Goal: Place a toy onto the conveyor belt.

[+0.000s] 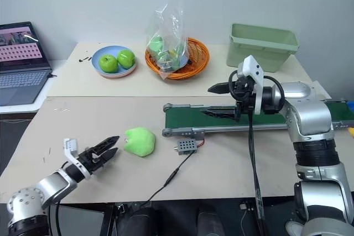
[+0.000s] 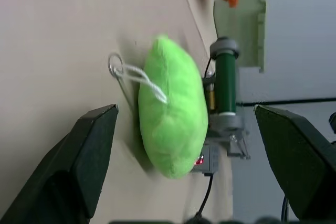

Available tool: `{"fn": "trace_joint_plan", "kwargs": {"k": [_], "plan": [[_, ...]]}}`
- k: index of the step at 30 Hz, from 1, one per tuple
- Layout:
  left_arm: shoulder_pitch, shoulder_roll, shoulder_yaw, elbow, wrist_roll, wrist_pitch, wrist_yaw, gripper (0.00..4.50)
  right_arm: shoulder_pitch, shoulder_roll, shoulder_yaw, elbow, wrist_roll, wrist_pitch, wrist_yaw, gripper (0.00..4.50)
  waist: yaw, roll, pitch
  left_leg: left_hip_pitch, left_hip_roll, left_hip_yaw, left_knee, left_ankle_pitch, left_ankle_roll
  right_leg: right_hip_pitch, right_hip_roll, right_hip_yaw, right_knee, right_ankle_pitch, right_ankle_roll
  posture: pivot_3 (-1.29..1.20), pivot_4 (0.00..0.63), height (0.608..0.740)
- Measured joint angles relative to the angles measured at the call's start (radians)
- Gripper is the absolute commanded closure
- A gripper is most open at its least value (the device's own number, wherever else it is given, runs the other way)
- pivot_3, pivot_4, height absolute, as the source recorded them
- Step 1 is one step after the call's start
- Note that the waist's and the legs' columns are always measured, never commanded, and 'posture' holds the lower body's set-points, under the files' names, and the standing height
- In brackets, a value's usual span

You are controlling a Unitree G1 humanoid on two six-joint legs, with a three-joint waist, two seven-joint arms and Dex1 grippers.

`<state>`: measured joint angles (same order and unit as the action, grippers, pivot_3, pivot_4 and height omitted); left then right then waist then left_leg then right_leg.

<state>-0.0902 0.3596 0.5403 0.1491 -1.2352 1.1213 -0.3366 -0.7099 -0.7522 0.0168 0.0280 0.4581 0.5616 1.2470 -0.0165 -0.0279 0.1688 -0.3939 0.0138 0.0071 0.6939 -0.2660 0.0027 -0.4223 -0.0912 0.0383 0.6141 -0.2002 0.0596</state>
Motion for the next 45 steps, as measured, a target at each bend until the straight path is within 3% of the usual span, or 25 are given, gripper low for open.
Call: {"fn": "trace_joint_plan", "kwargs": {"k": [7,11,14,23,27,36,41,45], "plan": [[-0.077,0.020,-0.029,0.116,0.039,0.014,-0.065,0.07,0.038,-0.028,-0.014,-0.085,0.039,0.050,-0.011,0.00,0.010,0.001,-0.001,0.000,-0.001,0.000,0.000,0.000,0.000,0.001,-0.001,-0.001,0.000,0.000,0.000,0.00,0.150,0.740],[-0.156,0.036,-0.085,0.229,0.109,0.016,-0.128,0.07,0.056,-0.058,-0.027,-0.122,0.066,0.069,-0.002,0.00,0.032,0.010,-0.006,0.007,-0.002,-0.001,0.000,0.000,0.000,0.009,-0.001,-0.002,-0.001,0.000,0.000,0.00,0.150,0.740],[-0.230,0.023,-0.112,0.303,0.161,0.007,-0.150,0.07,0.057,-0.063,-0.026,-0.147,0.075,0.078,-0.002,0.00,0.034,0.011,-0.007,0.013,-0.001,-0.002,0.000,0.000,0.000,0.018,-0.001,-0.004,-0.003,-0.001,0.000,0.00,0.150,0.740],[-0.328,-0.016,-0.161,0.370,0.261,0.007,-0.204,0.07,0.061,-0.065,-0.025,-0.153,0.075,0.079,-0.030,0.00,0.027,0.011,-0.007,0.012,-0.001,-0.002,0.000,-0.001,0.001,0.017,-0.001,-0.004,-0.003,-0.002,0.001,0.00,0.150,0.740],[-0.344,-0.016,-0.161,0.394,0.294,0.010,-0.217,1.06,0.067,-0.065,-0.026,-0.160,0.075,0.079,-0.036,0.00,0.028,0.011,-0.007,0.012,-0.001,-0.002,0.000,-0.001,0.001,0.017,-0.002,-0.004,-0.003,-0.002,0.001,0.00,0.150,0.740],[-0.344,-0.021,-0.161,0.397,0.329,0.019,-0.267,4.46,0.079,-0.066,-0.027,-0.164,0.074,0.079,-0.063,0.00,0.024,0.011,-0.007,0.011,-0.001,-0.002,0.000,-0.001,0.001,0.016,-0.001,-0.004,-0.003,-0.002,0.001,0.00,0.150,0.740],[-0.300,-0.041,-0.091,0.316,0.313,-0.010,-0.244,4.46,0.077,-0.065,-0.026,-0.162,0.073,0.078,-0.068,0.00,0.018,0.010,-0.007,0.010,0.000,-0.003,0.000,-0.001,0.001,0.015,-0.001,-0.004,-0.003,-0.002,0.001,0.00,0.150,0.740],[-0.245,-0.041,-0.035,0.161,0.328,-0.121,-0.191,4.46,0.077,-0.067,-0.026,-0.153,0.072,0.078,-0.068,0.00,0.006,0.005,-0.005,-0.004,0.000,-0.005,0.000,0.000,0.000,-0.002,-0.001,-0.001,-0.001,-0.001,0.000,0.00,0.150,0.740]]}}
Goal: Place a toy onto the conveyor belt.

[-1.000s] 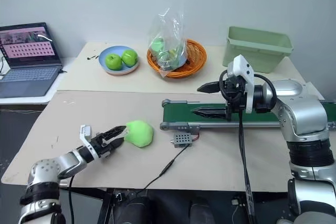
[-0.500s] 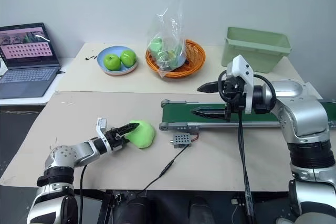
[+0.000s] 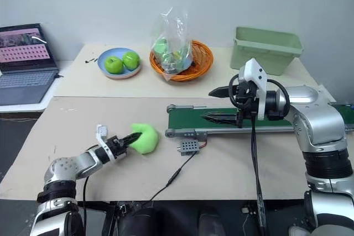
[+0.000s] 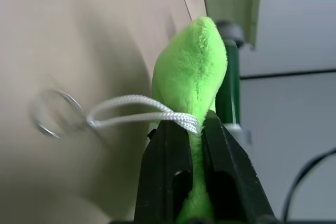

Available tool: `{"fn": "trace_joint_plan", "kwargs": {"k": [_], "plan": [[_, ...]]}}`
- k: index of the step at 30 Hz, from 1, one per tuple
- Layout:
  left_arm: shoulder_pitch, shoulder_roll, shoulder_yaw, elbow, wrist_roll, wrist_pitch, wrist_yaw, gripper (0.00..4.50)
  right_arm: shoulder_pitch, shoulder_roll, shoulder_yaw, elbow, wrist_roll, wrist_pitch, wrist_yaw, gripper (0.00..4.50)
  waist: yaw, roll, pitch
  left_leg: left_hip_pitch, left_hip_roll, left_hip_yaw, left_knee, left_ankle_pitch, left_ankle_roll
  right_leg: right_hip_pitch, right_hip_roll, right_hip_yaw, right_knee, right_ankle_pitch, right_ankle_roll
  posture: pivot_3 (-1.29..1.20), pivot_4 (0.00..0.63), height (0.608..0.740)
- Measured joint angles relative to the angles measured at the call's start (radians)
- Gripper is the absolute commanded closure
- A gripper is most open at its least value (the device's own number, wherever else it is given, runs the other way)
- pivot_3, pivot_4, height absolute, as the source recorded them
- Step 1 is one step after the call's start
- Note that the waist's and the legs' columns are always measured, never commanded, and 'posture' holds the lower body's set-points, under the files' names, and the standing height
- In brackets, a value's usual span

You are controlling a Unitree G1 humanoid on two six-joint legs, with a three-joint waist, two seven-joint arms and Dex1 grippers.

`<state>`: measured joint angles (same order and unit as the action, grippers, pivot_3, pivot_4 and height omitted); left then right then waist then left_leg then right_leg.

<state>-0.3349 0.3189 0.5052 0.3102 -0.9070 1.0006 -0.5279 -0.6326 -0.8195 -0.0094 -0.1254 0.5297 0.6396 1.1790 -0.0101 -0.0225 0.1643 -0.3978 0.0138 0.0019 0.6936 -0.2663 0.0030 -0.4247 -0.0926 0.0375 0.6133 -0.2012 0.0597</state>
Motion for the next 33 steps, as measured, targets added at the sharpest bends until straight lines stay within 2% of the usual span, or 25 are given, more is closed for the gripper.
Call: {"fn": "trace_joint_plan", "kwargs": {"k": [6,9,11,13,15,18,22,26,33], "plan": [[-0.040,0.001,-0.048,-0.269,0.129,-0.205,0.125,4.46,0.001,-0.012,0.000,0.008,-0.006,-0.006,0.013,0.00,0.013,0.000,0.000,-0.001,-0.001,0.002,0.000,0.000,0.000,0.001,-0.001,-0.001,-0.002,0.002,0.000,0.00,0.150,0.740],[-0.123,0.039,-0.218,-0.361,0.305,-0.327,0.149,4.46,-0.002,-0.011,0.001,0.013,-0.009,-0.013,0.015,0.00,0.023,-0.002,0.001,-0.002,-0.001,0.003,0.001,0.000,0.000,0.002,0.000,-0.002,-0.003,0.002,0.001,0.00,0.150,0.740],[-0.177,0.097,-0.371,-0.402,0.475,-0.469,0.135,4.46,-0.008,-0.009,0.001,0.017,-0.013,-0.021,0.013,0.00,0.022,-0.002,0.001,-0.002,-0.002,0.004,0.000,0.000,0.000,0.001,0.000,-0.001,-0.004,0.002,0.001,0.00,0.150,0.740],[-0.194,0.139,-0.467,-0.413,0.604,-0.603,0.114,4.46,-0.010,-0.007,0.001,0.018,-0.018,-0.026,0.009,0.00,0.017,-0.001,0.001,-0.001,-0.001,0.005,-0.001,0.000,0.000,0.001,0.000,0.000,-0.004,0.002,0.001,0.00,0.150,0.740],[-0.194,0.198,-0.588,-0.368,0.780,-0.802,0.089,4.46,-0.010,-0.006,0.001,0.020,-0.027,-0.032,0.003,0.00,0.010,-0.001,0.001,-0.001,-0.001,0.006,-0.002,0.000,0.000,0.000,0.001,0.001,-0.004,0.002,0.001,0.00,0.150,0.740],[-0.204,0.238,-0.699,-0.274,0.946,-0.980,0.076,4.46,-0.008,-0.006,0.001,0.020,-0.036,-0.034,-0.003,0.00,0.010,-0.001,0.001,-0.001,-0.001,0.006,-0.002,0.000,0.000,0.000,0.001,0.000,-0.004,0.002,0.000,0.00,0.150,0.740],[-0.303,0.278,-0.840,-0.126,1.178,-1.253,0.070,4.46,0.021,-0.006,-0.005,0.013,-0.035,-0.034,-0.012,0.00,0.019,-0.001,0.001,-0.003,-0.001,0.005,-0.001,0.000,0.000,0.000,0.001,-0.001,-0.004,0.002,0.001,0.00,0.150,0.740],[-0.394,0.252,-0.898,-0.027,1.275,-1.421,0.075,4.46,0.037,-0.007,-0.012,-0.005,-0.035,-0.034,-0.031,0.00,0.023,-0.001,0.001,-0.005,-0.001,0.005,0.000,0.000,0.001,0.000,0.000,-0.001,-0.003,0.002,0.001,0.00,0.150,0.740],[-0.483,0.155,-0.985,0.152,1.399,-1.553,0.098,4.46,0.064,-0.010,-0.038,-0.034,-0.034,-0.033,-0.058,0.00,0.022,-0.002,0.001,-0.006,-0.001,0.005,0.001,0.000,0.001,-0.001,0.001,-0.002,-0.003,0.002,0.002,0.00,0.150,0.740]]}}
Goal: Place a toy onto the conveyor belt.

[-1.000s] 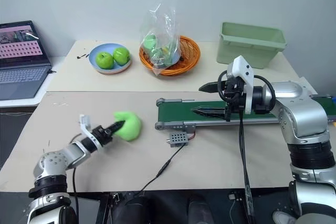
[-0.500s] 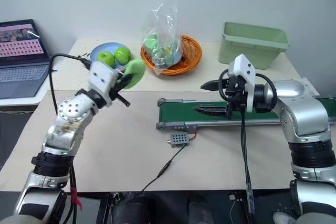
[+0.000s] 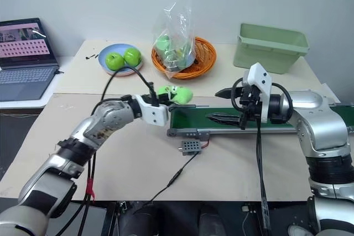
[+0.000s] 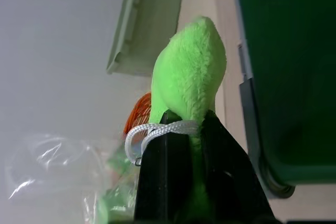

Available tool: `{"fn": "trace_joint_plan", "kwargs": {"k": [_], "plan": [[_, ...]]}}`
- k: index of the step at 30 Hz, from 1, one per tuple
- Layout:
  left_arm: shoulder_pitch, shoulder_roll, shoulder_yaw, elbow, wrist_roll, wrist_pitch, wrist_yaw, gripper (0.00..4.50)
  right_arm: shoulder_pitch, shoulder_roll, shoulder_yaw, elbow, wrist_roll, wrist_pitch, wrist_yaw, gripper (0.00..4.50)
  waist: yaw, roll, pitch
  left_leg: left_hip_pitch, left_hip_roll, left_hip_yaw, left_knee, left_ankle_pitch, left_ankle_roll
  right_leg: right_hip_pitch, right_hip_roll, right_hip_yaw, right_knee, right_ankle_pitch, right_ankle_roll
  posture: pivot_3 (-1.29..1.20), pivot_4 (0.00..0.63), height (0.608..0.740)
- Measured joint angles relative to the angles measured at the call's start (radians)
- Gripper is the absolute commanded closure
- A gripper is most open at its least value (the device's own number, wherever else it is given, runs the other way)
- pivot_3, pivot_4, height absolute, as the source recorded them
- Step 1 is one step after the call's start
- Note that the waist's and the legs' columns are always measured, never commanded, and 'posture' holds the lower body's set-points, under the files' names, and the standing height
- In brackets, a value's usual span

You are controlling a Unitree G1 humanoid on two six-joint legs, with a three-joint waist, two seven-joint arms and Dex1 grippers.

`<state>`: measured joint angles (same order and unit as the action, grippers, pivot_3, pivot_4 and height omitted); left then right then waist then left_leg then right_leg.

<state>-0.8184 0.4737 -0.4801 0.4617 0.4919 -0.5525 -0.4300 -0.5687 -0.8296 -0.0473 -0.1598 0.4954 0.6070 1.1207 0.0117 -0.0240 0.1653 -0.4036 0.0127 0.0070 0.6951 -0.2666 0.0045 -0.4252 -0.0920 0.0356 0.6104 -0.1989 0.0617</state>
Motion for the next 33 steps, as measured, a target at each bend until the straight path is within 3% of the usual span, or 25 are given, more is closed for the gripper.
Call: {"fn": "trace_joint_plan", "kwargs": {"k": [12,15,24,25,33], "plan": [[-0.115,-0.094,-0.070,0.294,0.116,-0.136,0.046,4.46,0.021,-0.026,-0.029,-0.016,0.002,0.007,-0.022,0.00,0.001,0.000,0.000,-0.001,0.000,-0.001,0.000,0.000,0.000,0.000,0.000,-0.001,0.001,0.000,0.001,0.00,0.150,0.740],[-0.118,-0.108,-0.065,0.315,0.077,-0.136,-0.008,3.60,0.033,-0.030,-0.042,-0.020,0.002,0.007,-0.028,0.00,0.000,0.000,0.000,-0.001,0.000,-0.001,0.001,0.000,0.000,0.000,0.000,-0.001,0.001,0.000,0.001,0.00,0.150,0.740],[-0.105,-0.107,-0.019,0.225,-0.066,-0.047,-0.208,0.23,0.031,-0.033,-0.045,-0.018,0.001,0.007,-0.039,0.00,-0.002,0.000,0.000,0.000,0.000,-0.001,0.001,0.000,0.000,0.000,0.000,0.000,0.002,0.000,0.001,0.00,0.150,0.740],[-0.102,-0.105,-0.014,0.207,-0.077,-0.034,-0.224,0.03,0.031,-0.033,-0.045,-0.017,0.000,0.007,-0.039,0.00,-0.002,0.000,0.000,-0.001,0.000,-0.001,0.001,0.000,0.000,0.000,0.000,0.000,0.002,0.000,0.001,0.00,0.150,0.740],[-0.020,-0.065,0.031,-0.024,-0.185,0.165,-0.397,0.03,0.028,-0.033,-0.041,-0.004,-0.001,0.007,-0.036,0.00,-0.003,0.000,0.000,0.000,0.000,-0.001,0.001,0.000,0.000,0.000,0.000,0.000,0.002,0.000,0.001,0.00,0.150,0.740]]}}
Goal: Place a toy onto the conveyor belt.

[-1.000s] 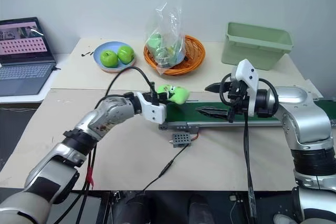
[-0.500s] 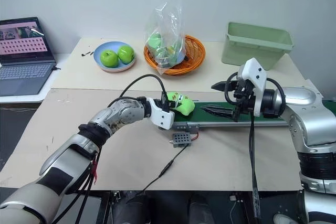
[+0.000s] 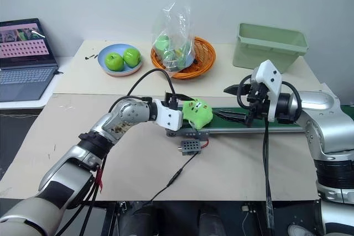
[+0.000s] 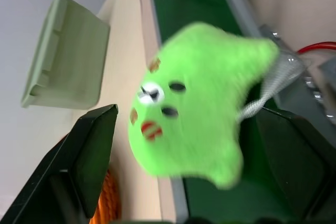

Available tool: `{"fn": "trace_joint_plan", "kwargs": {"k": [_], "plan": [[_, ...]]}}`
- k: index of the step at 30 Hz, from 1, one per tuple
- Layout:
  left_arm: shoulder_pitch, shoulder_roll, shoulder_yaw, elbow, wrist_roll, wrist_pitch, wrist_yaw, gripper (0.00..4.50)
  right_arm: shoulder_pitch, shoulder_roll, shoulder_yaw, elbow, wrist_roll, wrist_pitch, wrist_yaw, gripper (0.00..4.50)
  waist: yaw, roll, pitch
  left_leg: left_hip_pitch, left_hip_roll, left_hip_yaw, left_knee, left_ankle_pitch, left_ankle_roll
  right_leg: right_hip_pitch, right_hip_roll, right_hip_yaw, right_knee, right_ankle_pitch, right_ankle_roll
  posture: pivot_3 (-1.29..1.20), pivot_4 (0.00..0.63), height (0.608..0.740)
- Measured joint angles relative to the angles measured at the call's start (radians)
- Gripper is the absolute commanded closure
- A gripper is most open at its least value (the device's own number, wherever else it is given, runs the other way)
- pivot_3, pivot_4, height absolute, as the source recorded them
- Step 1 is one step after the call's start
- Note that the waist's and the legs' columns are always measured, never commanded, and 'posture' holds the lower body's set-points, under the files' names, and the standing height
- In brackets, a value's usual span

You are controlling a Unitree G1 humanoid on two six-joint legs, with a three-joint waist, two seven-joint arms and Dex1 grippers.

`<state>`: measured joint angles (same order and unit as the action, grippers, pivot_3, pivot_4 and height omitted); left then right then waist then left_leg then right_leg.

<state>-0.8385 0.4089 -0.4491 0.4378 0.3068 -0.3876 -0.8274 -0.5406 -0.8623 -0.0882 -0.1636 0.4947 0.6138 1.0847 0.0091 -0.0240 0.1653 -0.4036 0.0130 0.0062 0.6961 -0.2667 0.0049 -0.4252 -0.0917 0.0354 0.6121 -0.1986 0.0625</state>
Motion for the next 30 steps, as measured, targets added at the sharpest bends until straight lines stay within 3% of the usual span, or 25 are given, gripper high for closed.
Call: {"fn": "trace_joint_plan", "kwargs": {"k": [3,6,12,18,23,30], "plan": [[0.032,0.001,0.045,-0.086,-0.082,0.152,-0.067,0.03,-0.002,0.001,0.002,0.001,0.000,0.000,0.002,0.00,-0.001,0.000,0.000,0.000,0.000,0.000,0.000,0.000,0.000,0.000,0.000,0.000,0.000,0.000,0.000,0.00,0.150,0.740],[0.080,-0.012,0.157,-0.239,-0.303,0.492,-0.149,0.03,-0.004,0.001,0.001,0.001,0.001,0.000,0.007,0.00,-0.007,0.000,0.000,0.000,0.001,-0.001,0.000,0.000,0.000,0.000,0.000,0.000,0.002,0.000,0.000,0.00,0.150,0.740],[0.153,0.058,0.383,-0.475,-0.625,0.928,-0.181,0.03,-0.005,-0.022,-0.023,0.019,0.026,0.000,0.045,0.00,-0.021,0.000,0.000,0.001,0.001,-0.001,0.000,0.000,0.000,0.000,0.000,0.000,0.001,0.000,0.000,0.00,0.150,0.740],[0.216,0.114,0.482,-0.531,-0.742,1.047,-0.168,0.03,-0.062,-0.024,-0.044,0.046,0.076,0.000,0.082,0.00,-0.023,0.000,0.000,0.004,0.001,-0.001,0.000,0.000,0.000,0.002,0.000,0.001,0.000,0.000,0.000,0.00,0.150,0.740],[0.279,0.174,0.486,-0.537,-0.758,1.042,-0.180,0.03,-0.119,-0.023,-0.037,0.123,0.079,-0.020,0.140,0.00,-0.022,0.000,0.000,0.004,0.001,0.000,0.000,0.000,0.000,0.002,0.000,0.001,0.000,0.000,0.000,0.00,0.150,0.740],[0.298,0.183,0.509,-0.582,-0.781,1.040,-0.135,0.03,-0.172,0.038,0.003,0.178,0.078,-0.045,0.172,0.00,-0.021,0.000,0.000,0.004,0.001,0.000,0.000,0.000,0.000,0.002,0.000,0.001,0.000,0.000,0.000,0.00,0.150,0.740]]}}
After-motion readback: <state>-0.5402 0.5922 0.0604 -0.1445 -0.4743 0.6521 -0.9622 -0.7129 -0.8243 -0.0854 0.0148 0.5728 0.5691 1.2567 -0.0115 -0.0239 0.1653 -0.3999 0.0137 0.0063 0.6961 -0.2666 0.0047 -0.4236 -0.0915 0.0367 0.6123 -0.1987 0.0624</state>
